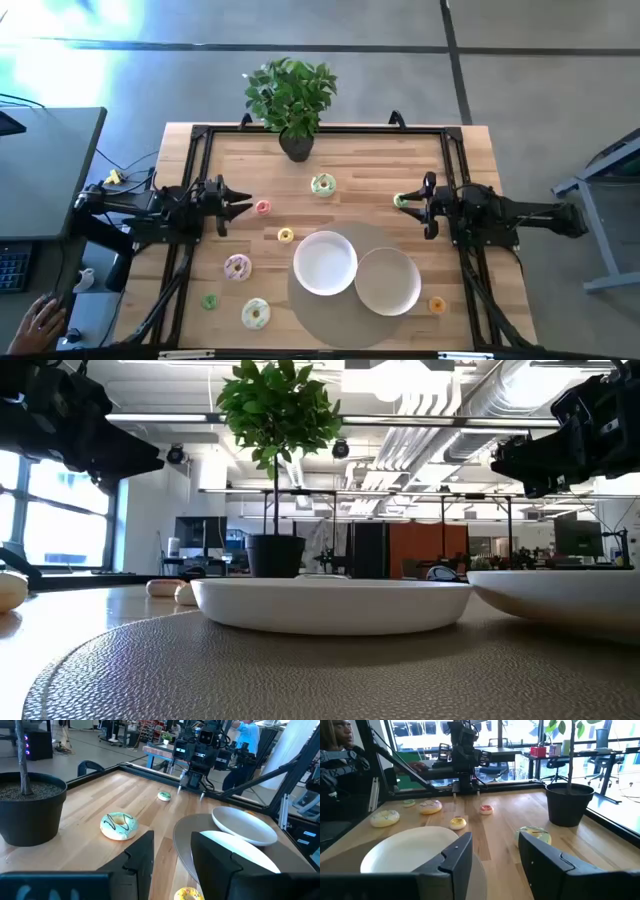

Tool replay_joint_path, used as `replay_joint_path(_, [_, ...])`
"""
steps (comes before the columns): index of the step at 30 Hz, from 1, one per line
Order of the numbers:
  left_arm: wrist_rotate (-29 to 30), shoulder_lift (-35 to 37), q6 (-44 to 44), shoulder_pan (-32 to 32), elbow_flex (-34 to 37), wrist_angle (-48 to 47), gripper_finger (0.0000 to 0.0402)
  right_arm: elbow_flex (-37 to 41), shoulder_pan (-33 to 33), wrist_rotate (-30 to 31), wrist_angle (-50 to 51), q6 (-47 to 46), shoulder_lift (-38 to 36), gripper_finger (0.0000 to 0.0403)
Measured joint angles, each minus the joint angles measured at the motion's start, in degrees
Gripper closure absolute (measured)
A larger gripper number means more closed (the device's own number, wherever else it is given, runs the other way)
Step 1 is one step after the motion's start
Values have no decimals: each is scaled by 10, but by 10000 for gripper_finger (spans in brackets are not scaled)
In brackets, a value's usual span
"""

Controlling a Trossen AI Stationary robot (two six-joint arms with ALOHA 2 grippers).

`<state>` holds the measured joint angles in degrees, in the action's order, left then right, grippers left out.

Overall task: Pick & Place donuts
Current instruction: Put the small orange doughnut on the gray plate

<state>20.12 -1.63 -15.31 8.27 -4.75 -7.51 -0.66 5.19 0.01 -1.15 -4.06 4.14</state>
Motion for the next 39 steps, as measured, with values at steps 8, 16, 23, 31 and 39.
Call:
replay_joint_path(8, [0,0,0,0,0,0,273,0,0,0,0,0,0,241])
replay_joint_path(16, [0,0,0,0,0,0,273,0,0,0,0,0,0,245])
replay_joint_path(23, [0,0,0,0,0,0,273,0,0,0,0,0,0,244])
replay_joint_path(31, [0,0,0,0,0,0,273,0,0,0,0,0,0,242])
replay_joint_path(39, [0,0,0,0,0,0,273,0,0,0,0,0,0,246])
